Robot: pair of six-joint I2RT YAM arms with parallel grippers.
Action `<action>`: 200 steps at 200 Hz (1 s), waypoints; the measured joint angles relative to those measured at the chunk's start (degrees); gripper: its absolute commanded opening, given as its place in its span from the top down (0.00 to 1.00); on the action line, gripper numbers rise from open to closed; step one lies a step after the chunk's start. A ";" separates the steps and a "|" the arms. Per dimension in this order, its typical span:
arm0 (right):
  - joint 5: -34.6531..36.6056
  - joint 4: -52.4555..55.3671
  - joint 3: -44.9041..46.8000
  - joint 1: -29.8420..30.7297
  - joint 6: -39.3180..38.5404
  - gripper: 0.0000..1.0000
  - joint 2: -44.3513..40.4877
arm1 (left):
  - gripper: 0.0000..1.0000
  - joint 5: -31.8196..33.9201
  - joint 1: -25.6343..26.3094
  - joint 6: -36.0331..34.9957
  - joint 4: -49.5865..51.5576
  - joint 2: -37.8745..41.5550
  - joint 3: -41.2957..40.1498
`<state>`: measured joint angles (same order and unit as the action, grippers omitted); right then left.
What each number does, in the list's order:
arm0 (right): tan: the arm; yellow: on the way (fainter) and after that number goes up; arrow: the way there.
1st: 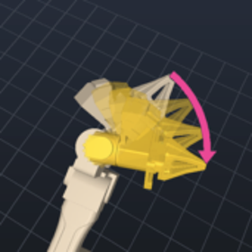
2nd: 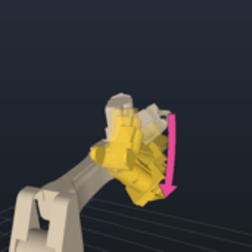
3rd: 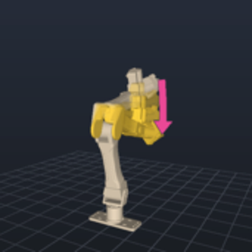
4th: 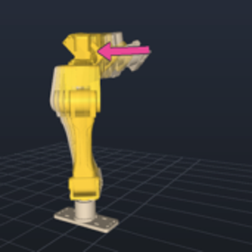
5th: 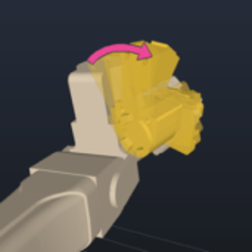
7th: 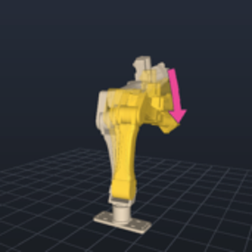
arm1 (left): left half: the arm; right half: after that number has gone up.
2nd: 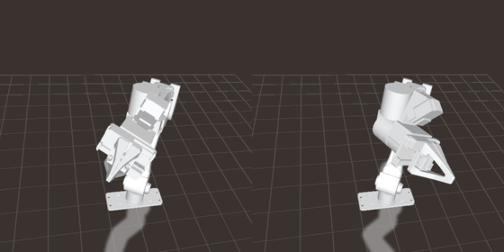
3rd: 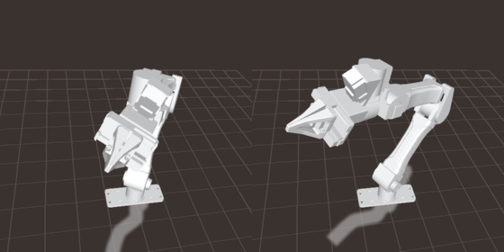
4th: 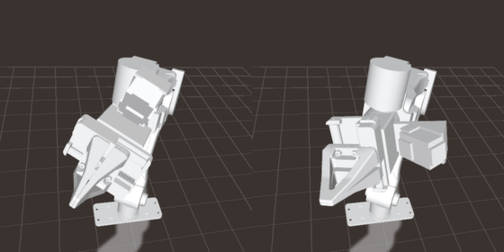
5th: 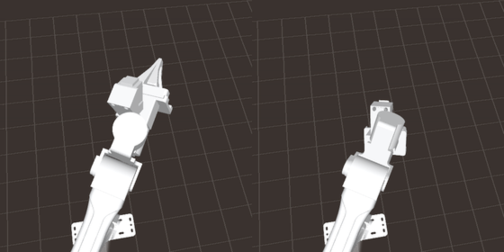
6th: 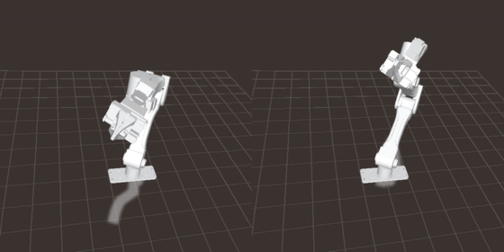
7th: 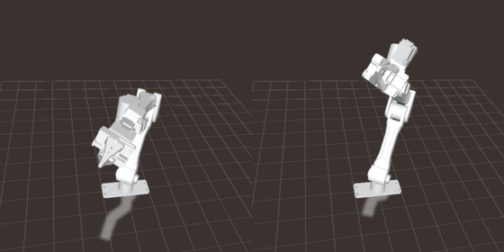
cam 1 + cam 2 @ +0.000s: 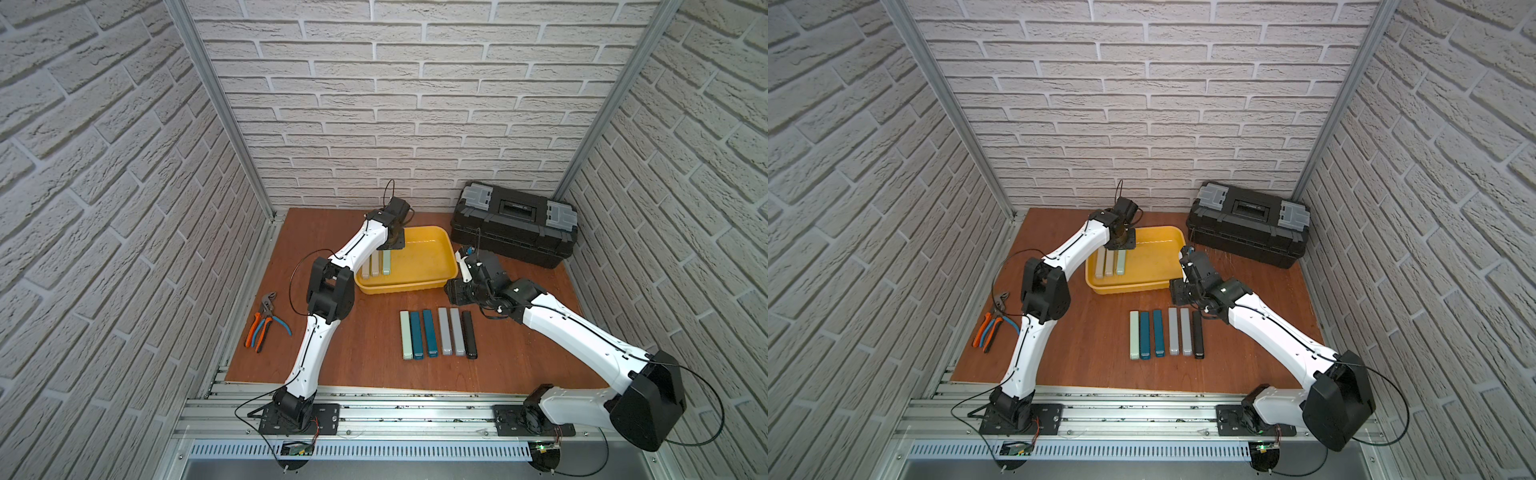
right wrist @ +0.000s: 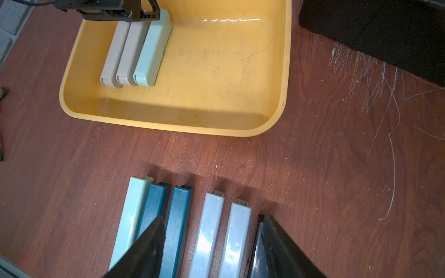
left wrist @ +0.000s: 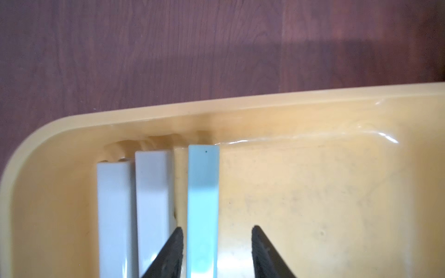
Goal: Put the pruning pliers into the storage box
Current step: Place the pruning pliers in the storage box, then pick up the pruning pliers from the center of the board.
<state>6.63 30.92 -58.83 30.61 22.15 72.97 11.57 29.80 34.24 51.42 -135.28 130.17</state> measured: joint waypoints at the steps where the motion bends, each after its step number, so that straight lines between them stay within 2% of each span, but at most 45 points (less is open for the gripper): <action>1: 0.00 0.04 0.00 0.00 0.00 0.35 -0.11 | 0.52 0.00 0.02 -0.02 0.02 0.11 0.00; 21: 0.07 0.70 0.00 0.00 -0.02 0.35 -1.75 | 0.50 -0.07 1.14 -0.24 0.55 4.37 -0.66; 40: 0.31 1.73 -0.22 0.00 -0.09 0.36 -3.17 | 0.44 -0.04 2.45 -0.68 0.61 10.38 -4.76; 55: 0.96 2.47 -0.87 0.00 -0.24 0.36 -3.98 | 0.40 -0.04 3.85 -1.14 -0.07 16.70 -11.17; 82: 1.95 2.36 -1.33 0.00 -1.01 0.36 -6.43 | 0.39 -0.57 6.36 -0.70 -2.43 27.98 -25.81; 106: 3.37 1.53 -1.42 0.00 -2.03 0.36 -8.66 | 0.37 -0.79 9.27 0.42 -3.43 34.86 -36.70; 150: 4.72 1.66 -2.89 0.00 -3.37 0.36 -7.08 | 0.36 -0.90 14.10 3.28 -3.87 39.80 -46.23; 200: 3.19 0.81 -2.56 0.00 -2.82 0.36 -6.67 | 0.35 -2.08 19.12 10.27 -6.60 42.95 -58.55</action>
<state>9.82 31.73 -61.39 30.61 19.33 66.30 9.50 48.93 44.51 44.82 -92.33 71.61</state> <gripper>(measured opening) 0.642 0.647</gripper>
